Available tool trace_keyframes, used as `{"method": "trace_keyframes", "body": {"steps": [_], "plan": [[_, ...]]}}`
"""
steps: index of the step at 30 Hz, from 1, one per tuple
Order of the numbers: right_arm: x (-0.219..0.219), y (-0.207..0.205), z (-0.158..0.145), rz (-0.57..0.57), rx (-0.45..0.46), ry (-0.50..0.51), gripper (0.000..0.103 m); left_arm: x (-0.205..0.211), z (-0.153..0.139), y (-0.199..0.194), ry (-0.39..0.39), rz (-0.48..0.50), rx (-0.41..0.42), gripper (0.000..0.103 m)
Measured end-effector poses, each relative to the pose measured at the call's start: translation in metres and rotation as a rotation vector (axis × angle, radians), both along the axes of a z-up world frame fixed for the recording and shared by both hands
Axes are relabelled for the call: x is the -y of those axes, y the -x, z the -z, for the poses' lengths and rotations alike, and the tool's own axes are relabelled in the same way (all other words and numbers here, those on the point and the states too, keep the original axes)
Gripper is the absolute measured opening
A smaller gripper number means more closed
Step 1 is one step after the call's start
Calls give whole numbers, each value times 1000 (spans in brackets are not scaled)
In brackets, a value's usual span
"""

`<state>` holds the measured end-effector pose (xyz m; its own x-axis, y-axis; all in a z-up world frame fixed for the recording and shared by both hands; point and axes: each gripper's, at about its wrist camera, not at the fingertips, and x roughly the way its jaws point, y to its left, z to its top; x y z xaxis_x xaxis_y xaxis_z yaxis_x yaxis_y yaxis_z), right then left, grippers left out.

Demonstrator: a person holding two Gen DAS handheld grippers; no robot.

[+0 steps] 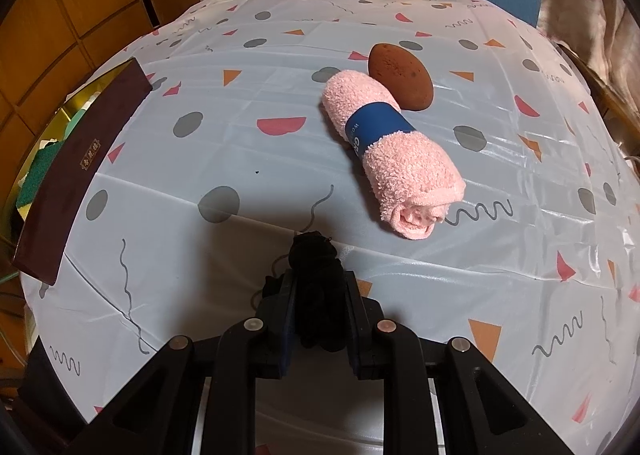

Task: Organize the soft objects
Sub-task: 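Lower the foam block into the tray and open the left gripper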

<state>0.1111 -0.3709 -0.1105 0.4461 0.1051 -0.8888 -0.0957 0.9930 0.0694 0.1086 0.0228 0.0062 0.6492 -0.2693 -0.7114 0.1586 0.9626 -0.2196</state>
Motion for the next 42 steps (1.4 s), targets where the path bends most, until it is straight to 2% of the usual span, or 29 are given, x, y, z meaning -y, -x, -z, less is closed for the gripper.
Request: {"method": "trace_keyframes", "body": {"steps": [4, 8, 14, 17, 20, 22, 26, 29, 31, 37, 42], "plan": [[-2, 0, 0, -8, 2, 16, 21, -42, 5, -27, 38, -80, -44, 60], [-3, -1, 0, -12, 2, 23, 21, -62, 16, -56, 85, -115, -105, 60], [-3, -2, 0, -12, 2, 24, 21, -74, 40, -93, 176, -169, -192, 60], [-3, -2, 0, -13, 2, 26, 21, -75, 51, -110, 247, -186, -232, 61], [-3, -2, 0, -13, 2, 25, 21, -74, 62, -125, 262, -229, -270, 63], [-3, -2, 0, -12, 1, 24, 21, -72, 71, -133, 243, -254, -304, 64], [-4, -3, 1, -15, 2, 29, 21, -69, 76, -139, 204, -247, -313, 67], [-4, -3, 1, -18, 4, 39, 21, -68, 74, -135, 190, -232, -303, 76], [-4, -3, 1, -16, 4, 39, 21, -69, 71, -131, 178, -230, -299, 78], [-4, -3, 1, -16, 4, 38, 21, -64, 52, -104, 69, -212, -219, 81], [-4, -4, 1, -17, 4, 39, 21, -48, 34, -61, -91, -210, -119, 81]]}}
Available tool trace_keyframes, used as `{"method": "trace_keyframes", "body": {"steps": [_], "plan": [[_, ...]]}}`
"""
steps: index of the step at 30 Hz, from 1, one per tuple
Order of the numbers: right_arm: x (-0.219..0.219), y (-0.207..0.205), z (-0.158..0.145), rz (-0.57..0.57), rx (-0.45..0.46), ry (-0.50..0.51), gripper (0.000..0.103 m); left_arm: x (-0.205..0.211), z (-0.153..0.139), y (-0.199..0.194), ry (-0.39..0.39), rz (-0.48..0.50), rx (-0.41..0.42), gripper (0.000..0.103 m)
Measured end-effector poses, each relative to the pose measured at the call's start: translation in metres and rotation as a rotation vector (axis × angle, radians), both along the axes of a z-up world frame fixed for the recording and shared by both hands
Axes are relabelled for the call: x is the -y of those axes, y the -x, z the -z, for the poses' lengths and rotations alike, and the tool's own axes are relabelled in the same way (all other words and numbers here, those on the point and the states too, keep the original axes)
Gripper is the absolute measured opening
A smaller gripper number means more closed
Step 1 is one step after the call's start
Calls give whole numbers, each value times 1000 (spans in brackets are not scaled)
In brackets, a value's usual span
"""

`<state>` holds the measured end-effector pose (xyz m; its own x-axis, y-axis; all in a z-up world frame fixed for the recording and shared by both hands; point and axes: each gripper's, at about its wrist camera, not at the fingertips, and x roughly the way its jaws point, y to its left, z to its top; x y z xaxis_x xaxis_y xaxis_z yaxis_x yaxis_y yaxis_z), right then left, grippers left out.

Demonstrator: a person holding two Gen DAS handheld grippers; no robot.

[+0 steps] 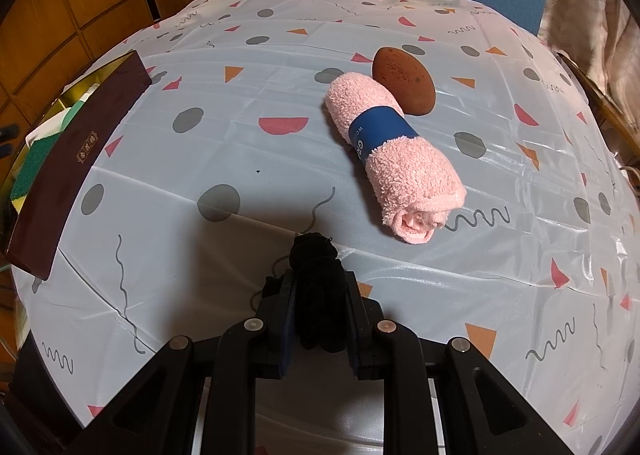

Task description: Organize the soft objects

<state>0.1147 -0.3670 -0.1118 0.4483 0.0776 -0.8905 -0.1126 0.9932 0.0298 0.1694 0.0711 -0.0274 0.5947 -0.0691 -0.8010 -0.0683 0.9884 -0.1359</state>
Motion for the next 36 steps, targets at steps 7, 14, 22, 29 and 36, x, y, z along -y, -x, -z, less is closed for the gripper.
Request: {"method": "trace_keyframes", "body": {"steps": [7, 14, 22, 29, 36], "plan": [[-1, 1, 0, -9, 10, 18, 21, 17, -15, 51, -89, 27, 87, 81], [-2, 2, -1, -9, 14, 26, 21, 26, -21, 84, -111, 53, 122, 81], [-3, 1, -1, 1, 12, 36, 21, 25, -16, 98, -105, 54, 120, 81], [-7, -3, -3, 58, -8, 54, 20, 17, -16, 104, -100, 49, 120, 81], [-22, -1, -14, 91, 7, 33, 19, 6, -16, 109, -103, 38, 127, 81]]}}
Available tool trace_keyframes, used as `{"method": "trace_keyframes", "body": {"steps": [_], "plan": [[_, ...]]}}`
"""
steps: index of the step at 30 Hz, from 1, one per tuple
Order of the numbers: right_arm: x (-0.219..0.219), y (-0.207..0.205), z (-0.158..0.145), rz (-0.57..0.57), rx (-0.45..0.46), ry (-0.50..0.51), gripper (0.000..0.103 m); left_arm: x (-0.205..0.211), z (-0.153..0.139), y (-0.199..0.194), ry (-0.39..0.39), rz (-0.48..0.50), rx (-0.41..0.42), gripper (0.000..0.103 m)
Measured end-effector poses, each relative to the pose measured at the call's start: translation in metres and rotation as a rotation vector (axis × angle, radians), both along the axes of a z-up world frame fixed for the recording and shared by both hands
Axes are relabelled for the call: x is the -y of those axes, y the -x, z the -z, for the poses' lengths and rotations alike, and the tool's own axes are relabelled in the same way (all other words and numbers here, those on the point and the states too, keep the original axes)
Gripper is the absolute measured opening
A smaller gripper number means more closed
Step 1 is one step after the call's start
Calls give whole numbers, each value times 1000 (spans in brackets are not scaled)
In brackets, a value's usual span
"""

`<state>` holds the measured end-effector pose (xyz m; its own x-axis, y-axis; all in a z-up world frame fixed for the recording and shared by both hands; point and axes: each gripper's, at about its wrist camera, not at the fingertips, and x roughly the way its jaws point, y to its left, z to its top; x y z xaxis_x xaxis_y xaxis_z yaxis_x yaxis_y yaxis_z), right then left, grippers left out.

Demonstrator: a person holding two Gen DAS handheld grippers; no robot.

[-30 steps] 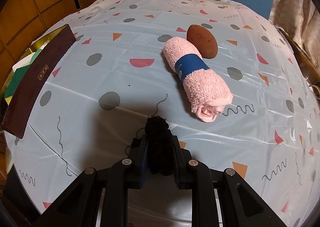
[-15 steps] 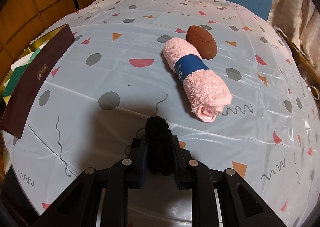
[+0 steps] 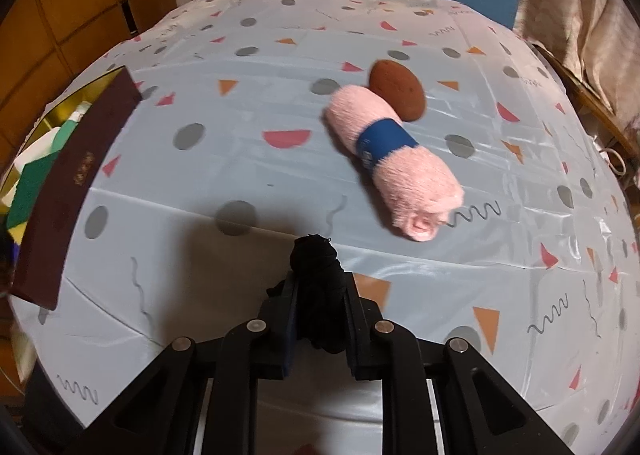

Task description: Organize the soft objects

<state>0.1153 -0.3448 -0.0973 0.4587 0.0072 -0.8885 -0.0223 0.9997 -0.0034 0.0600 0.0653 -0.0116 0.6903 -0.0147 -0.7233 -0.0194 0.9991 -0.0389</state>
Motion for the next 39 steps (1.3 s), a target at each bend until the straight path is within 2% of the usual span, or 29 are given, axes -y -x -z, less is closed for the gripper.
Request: {"method": "trace_keyframes", "body": {"steps": [8, 16, 21, 29, 39], "plan": [[-62, 2, -32, -97, 80, -25, 19, -23, 3, 3, 25, -53, 0, 81], [-176, 7, -85, -296, 224, -48, 19, -51, 1, 7, 33, -133, 11, 81], [-246, 10, -100, -409, 277, -48, 19, -68, 0, 10, 42, -187, 15, 81], [-315, 11, -88, -491, 272, -76, 19, -84, -1, 13, 38, -229, 17, 81], [-341, -13, -53, -480, 168, -119, 20, -87, -4, 16, 9, -237, 26, 81]]}}
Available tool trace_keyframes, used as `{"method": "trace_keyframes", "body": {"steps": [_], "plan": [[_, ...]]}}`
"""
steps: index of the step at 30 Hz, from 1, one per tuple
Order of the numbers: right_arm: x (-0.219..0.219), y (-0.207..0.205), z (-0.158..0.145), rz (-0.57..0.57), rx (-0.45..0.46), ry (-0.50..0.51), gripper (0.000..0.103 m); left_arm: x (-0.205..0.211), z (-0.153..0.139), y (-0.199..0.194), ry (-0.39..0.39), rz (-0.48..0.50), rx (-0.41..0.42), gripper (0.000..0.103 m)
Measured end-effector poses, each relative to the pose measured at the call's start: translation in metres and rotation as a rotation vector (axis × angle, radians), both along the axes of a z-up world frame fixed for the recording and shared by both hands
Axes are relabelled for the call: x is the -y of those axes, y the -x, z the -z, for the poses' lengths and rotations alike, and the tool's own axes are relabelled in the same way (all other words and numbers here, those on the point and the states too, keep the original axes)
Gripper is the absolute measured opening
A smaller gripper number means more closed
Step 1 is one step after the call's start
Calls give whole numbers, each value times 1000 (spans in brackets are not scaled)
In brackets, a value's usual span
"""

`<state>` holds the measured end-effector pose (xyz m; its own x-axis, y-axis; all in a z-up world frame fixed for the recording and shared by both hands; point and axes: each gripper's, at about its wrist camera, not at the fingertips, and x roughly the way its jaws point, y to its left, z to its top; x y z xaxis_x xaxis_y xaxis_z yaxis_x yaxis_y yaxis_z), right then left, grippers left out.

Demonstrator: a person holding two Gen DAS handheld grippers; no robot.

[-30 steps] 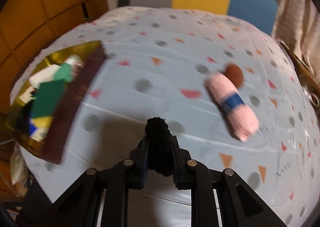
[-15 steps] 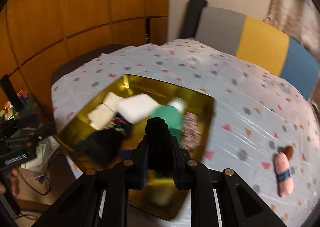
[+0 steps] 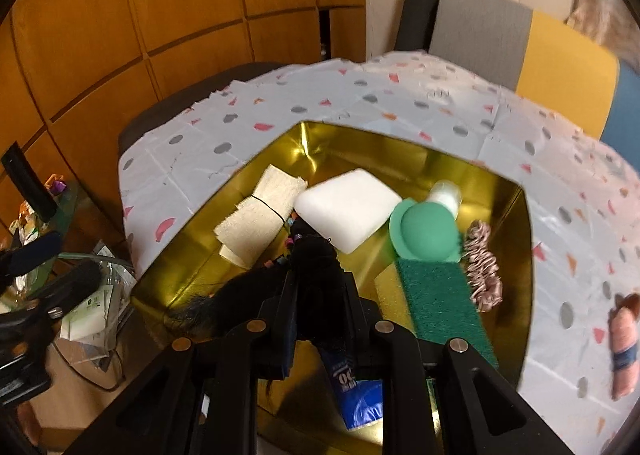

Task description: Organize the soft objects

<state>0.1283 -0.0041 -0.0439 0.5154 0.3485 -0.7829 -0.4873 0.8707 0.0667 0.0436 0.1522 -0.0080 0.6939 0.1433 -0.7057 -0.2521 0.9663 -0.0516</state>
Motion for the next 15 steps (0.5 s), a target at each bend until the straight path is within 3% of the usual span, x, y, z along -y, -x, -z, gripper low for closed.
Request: {"method": "trace_keyframes", "body": {"steps": [5, 8, 12, 14, 15], "plan": [[-3, -12, 21, 9, -59, 13, 26, 7, -5, 1, -17, 20, 14, 81], [-3, -14, 28, 8, -69, 23, 26, 12, -7, 3, -18, 37, 20, 81], [-2, -12, 29, 10, -59, 21, 34, 16, -7, 4, -21, 49, 22, 81], [-1, -12, 29, 13, -60, 21, 45, 18, -7, 4, -19, 56, 20, 81], [1, -12, 28, 17, -62, 15, 57, 19, -7, 4, -19, 58, 20, 81]]}}
